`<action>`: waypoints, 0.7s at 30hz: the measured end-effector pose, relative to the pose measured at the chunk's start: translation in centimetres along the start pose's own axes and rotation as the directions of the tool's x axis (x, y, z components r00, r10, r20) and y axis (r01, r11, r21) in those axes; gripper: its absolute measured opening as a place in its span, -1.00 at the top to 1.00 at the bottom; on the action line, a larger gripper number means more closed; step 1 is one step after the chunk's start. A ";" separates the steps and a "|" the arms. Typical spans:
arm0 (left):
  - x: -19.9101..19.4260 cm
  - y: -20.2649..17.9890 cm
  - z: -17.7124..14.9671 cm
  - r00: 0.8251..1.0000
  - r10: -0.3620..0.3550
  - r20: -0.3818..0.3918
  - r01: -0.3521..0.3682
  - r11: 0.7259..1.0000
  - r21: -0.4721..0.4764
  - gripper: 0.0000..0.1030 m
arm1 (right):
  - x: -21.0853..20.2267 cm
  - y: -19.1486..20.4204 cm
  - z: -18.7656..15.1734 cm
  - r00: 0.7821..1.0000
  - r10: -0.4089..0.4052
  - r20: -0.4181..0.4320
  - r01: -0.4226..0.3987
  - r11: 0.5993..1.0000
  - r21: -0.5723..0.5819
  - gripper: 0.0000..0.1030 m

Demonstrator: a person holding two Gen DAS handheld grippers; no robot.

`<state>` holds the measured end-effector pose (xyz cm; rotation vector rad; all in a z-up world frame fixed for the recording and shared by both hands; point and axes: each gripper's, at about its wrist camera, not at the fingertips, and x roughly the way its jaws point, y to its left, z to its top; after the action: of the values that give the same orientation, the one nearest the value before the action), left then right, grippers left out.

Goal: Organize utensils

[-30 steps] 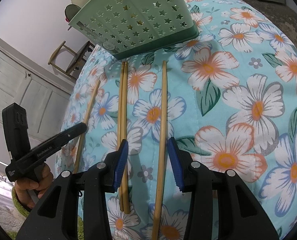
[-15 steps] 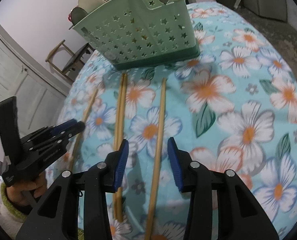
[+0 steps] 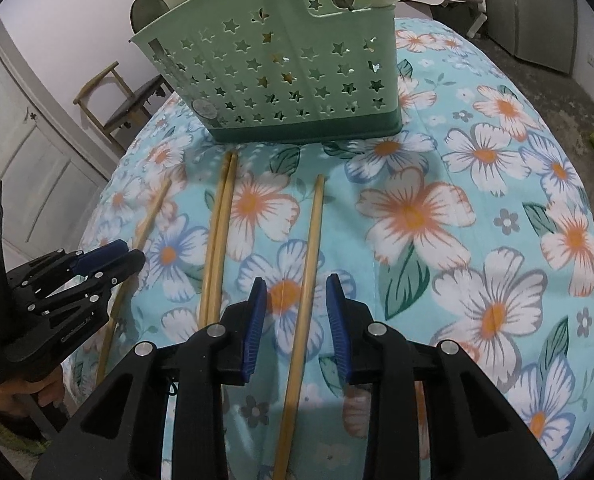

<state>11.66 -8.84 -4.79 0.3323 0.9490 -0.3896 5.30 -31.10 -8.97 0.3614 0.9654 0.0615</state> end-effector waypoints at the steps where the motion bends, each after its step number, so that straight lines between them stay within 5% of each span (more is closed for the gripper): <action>1: 0.0 0.0 0.0 1.000 0.001 0.000 -0.001 1.000 0.001 0.52 | -0.1 0.0 0.0 1.000 -0.002 0.001 0.002 1.000 -0.002 0.41; 12: 0.0 -0.2 0.2 1.000 0.011 -0.001 -0.011 1.000 0.010 0.52 | 0.5 0.2 0.6 1.000 -0.022 0.013 0.022 0.999 -0.033 0.49; 21: 0.0 -0.4 0.3 1.000 0.009 -0.001 -0.009 1.000 0.010 0.52 | 1.4 0.2 1.3 0.999 -0.027 0.022 0.027 0.999 -0.042 0.82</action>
<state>11.66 -9.32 -4.68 0.3456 0.9465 -0.3858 7.20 -30.98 -9.38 0.3092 0.9462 0.0534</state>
